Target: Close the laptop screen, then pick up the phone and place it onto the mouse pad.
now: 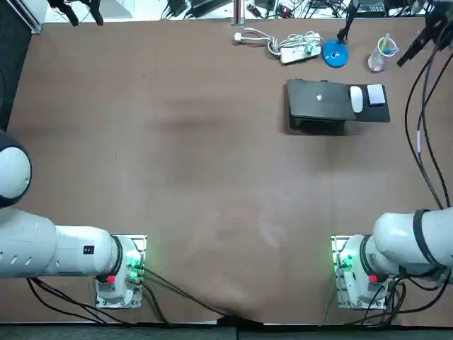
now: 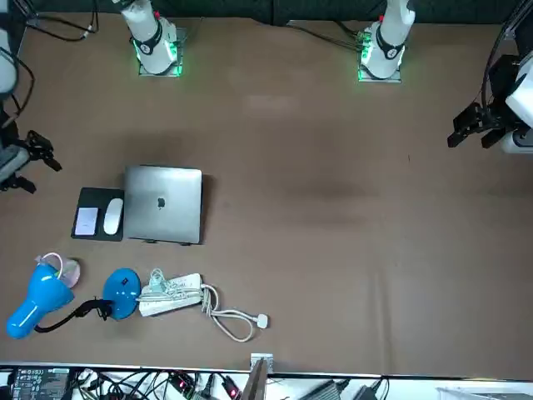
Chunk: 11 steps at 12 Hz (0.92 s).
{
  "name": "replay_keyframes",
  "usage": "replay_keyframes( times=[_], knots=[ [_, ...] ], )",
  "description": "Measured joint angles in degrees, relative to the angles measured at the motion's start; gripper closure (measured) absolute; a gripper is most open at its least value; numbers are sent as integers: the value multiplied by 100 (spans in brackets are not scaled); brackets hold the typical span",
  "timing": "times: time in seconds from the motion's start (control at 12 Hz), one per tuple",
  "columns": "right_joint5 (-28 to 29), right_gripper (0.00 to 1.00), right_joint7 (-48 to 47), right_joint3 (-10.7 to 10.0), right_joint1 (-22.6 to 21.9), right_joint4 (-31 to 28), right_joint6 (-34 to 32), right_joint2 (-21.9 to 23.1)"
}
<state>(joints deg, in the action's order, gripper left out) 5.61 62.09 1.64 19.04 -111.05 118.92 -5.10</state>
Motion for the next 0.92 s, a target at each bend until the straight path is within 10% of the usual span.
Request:
replay_keyframes(
  times=[0.92],
  knots=[
    [-2,0,-4638,62,-1145,2184,-2832,341]
  ],
)
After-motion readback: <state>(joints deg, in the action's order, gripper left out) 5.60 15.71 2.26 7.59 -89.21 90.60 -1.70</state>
